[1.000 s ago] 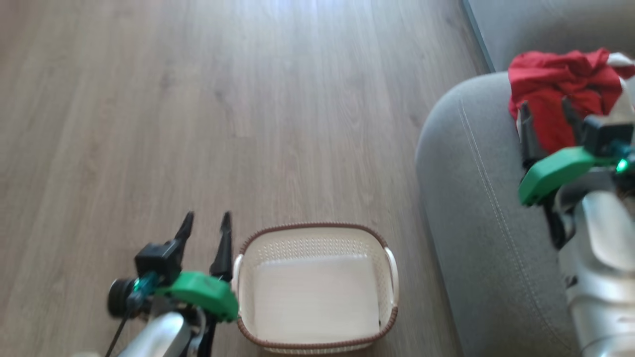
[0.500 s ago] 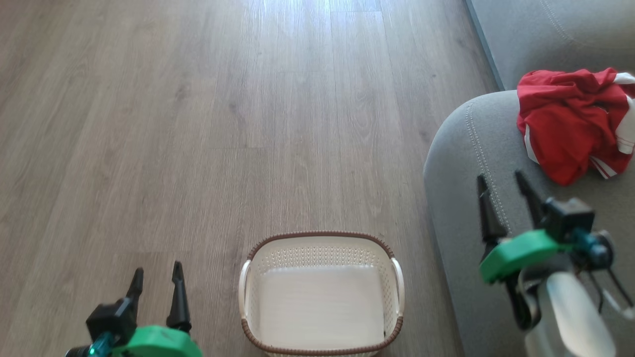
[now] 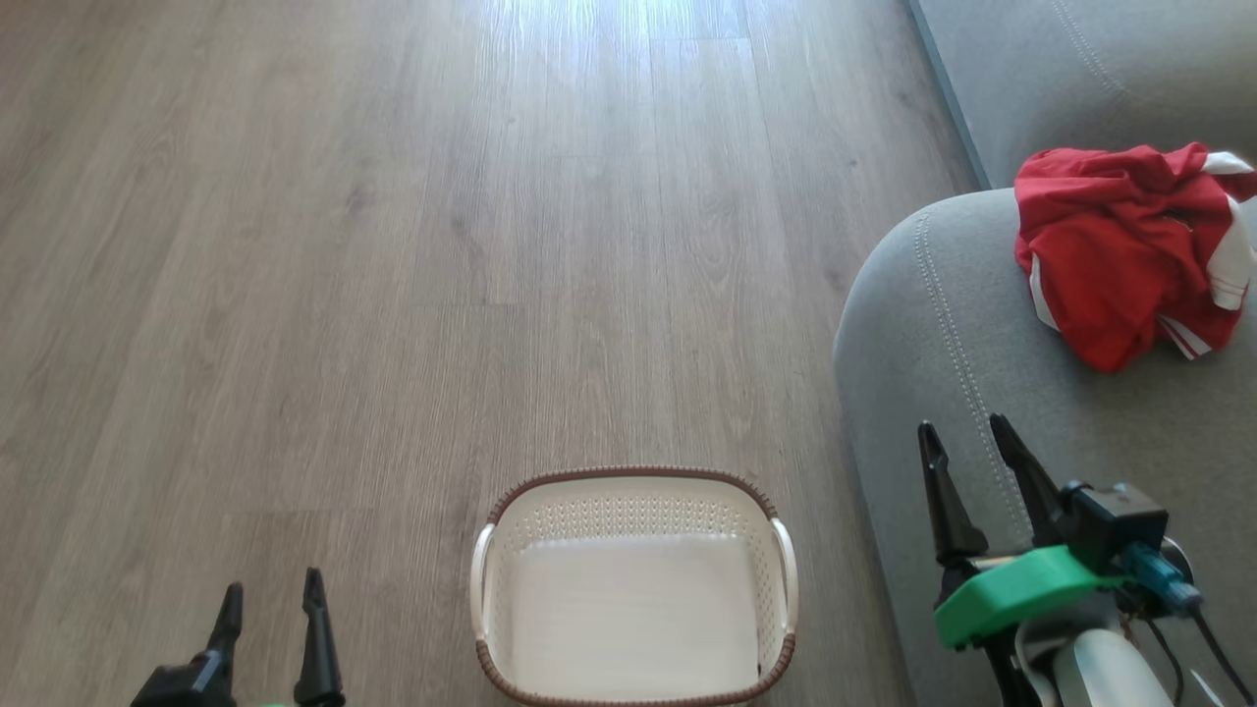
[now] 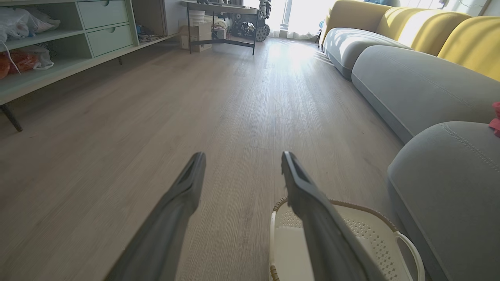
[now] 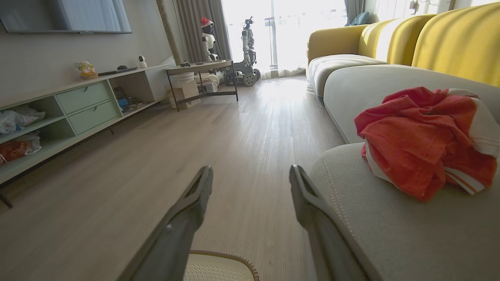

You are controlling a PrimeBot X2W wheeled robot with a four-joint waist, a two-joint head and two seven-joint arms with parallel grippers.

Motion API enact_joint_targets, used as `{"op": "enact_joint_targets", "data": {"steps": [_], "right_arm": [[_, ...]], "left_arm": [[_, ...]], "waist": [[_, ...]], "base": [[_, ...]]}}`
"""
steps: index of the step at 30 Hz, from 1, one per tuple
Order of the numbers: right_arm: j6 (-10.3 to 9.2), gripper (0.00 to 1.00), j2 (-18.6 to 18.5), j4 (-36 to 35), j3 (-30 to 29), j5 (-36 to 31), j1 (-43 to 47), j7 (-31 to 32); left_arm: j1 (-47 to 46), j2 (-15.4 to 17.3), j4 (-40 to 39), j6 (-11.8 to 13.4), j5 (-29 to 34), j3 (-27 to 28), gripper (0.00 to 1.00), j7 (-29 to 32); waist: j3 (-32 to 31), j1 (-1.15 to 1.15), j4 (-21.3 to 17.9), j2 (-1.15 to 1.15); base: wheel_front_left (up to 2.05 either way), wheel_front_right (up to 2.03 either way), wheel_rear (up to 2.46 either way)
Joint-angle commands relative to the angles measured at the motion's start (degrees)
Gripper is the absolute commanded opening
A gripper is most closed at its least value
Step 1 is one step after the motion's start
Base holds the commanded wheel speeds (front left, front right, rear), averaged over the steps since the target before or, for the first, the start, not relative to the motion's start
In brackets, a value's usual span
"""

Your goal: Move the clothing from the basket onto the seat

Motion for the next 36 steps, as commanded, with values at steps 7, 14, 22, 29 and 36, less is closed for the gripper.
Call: {"op": "enact_joint_targets", "data": {"steps": [7, 14, 22, 29, 36], "right_arm": [[-0.02, 1.0, 0.3, -3.2, 1.5, 0.9, 0.4, -0.4], [-0.02, 1.0, 0.3, -3.3, 1.3, 1.0, 0.6, -0.4], [-0.02, 1.0, 0.3, -2.6, 1.6, 1.1, 1.0, -0.4], [-0.02, 1.0, 0.3, -2.0, 2.1, 1.3, 1.2, -0.4], [-0.02, 1.0, 0.3, -1.7, 2.4, 1.5, 1.4, -0.4]], "left_arm": [[0.0, 0.3, -1.5, -1.4, 1.7, 4.4, 1.0, -0.7], [0.6, -0.5, -1.2, -2.7, 2.2, 5.4, 1.0, -0.7], [0.6, -1.2, -1.1, -3.4, 3.0, 5.9, 1.0, -0.7], [0.1, -1.7, -0.9, -3.9, 3.7, 6.6, 1.0, -0.7], [0.2, -2.2, -0.4, -4.1, 4.2, 7.0, 1.0, -0.7]], "waist": [[-0.2, 0.0, -0.2, 0.0], [-0.2, 0.0, -0.3, 0.0], [-0.1, 0.0, 0.0, 0.0], [0.0, 0.0, 0.1, 0.0], [0.2, 0.0, -0.3, 0.0]], "base": [[0.0, 0.0, 0.0], [0.0, 0.0, 0.0], [0.0, 0.0, 0.0], [0.0, 0.0, 0.0], [0.0, 0.0, 0.0]]}}
